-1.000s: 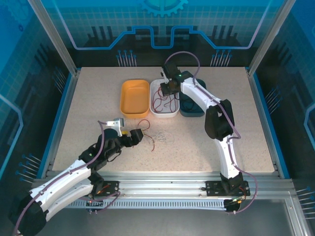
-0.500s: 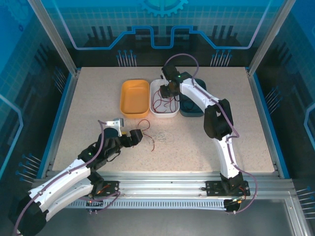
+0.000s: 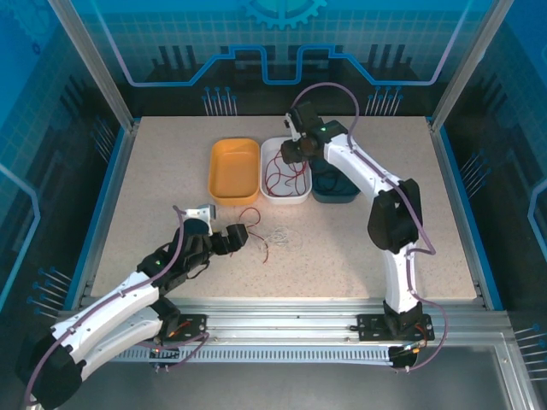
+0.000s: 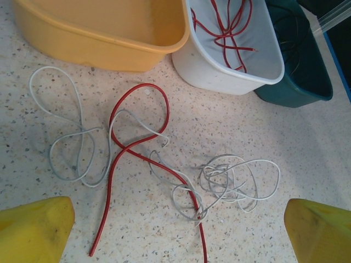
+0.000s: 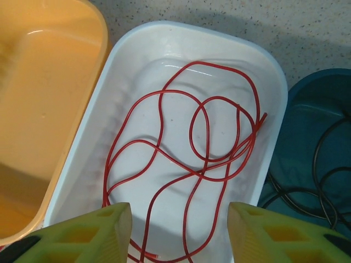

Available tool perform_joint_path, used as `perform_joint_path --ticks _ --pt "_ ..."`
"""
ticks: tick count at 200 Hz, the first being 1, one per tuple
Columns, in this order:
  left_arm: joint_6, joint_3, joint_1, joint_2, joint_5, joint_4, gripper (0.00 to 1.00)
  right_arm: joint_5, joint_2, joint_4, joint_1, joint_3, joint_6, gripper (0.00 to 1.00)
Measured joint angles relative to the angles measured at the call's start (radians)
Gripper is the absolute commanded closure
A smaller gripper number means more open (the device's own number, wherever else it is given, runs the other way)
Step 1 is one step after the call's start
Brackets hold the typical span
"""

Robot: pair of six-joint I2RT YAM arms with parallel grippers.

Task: Untangle the cables

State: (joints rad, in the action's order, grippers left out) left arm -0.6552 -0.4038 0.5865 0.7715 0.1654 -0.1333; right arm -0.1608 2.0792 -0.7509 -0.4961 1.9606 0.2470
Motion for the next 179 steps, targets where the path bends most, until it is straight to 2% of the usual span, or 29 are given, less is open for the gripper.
perform_joint_path --ticks 30,34,37,40,43,94,148,179 --pt "0.0 -0.031 0.0 0.021 0.007 -0.042 0.01 0.005 -0.091 0.045 0.0 -0.106 -0.004 0.27" --pt "0.0 -0.039 0.0 0.027 0.009 -0.049 0.01 0.006 -0.106 0.051 0.0 -0.123 -0.004 0.22" --pt "0.001 -0.044 0.0 0.031 0.011 -0.053 0.01 0.008 -0.117 0.058 0.0 -0.138 -0.005 0.16" --pt "0.001 -0.05 0.0 0.036 0.012 -0.058 0.01 0.009 -0.13 0.065 0.0 -0.152 0.003 0.04" --pt "0.001 -0.058 0.0 0.041 0.014 -0.066 0.01 0.011 -0.142 0.071 0.0 -0.166 -0.008 0.0" --pt "0.01 -0.214 0.0 0.203 0.026 -0.204 0.02 0.01 -0.36 0.144 0.0 -0.373 0.042 0.0" --pt "0.039 -0.341 0.0 0.422 0.014 -0.311 0.38 -0.004 -0.594 0.2 0.0 -0.576 0.122 0.0" --pt "0.053 -0.36 0.0 0.502 0.011 -0.36 0.47 -0.043 -0.682 0.21 0.0 -0.658 0.177 0.0"
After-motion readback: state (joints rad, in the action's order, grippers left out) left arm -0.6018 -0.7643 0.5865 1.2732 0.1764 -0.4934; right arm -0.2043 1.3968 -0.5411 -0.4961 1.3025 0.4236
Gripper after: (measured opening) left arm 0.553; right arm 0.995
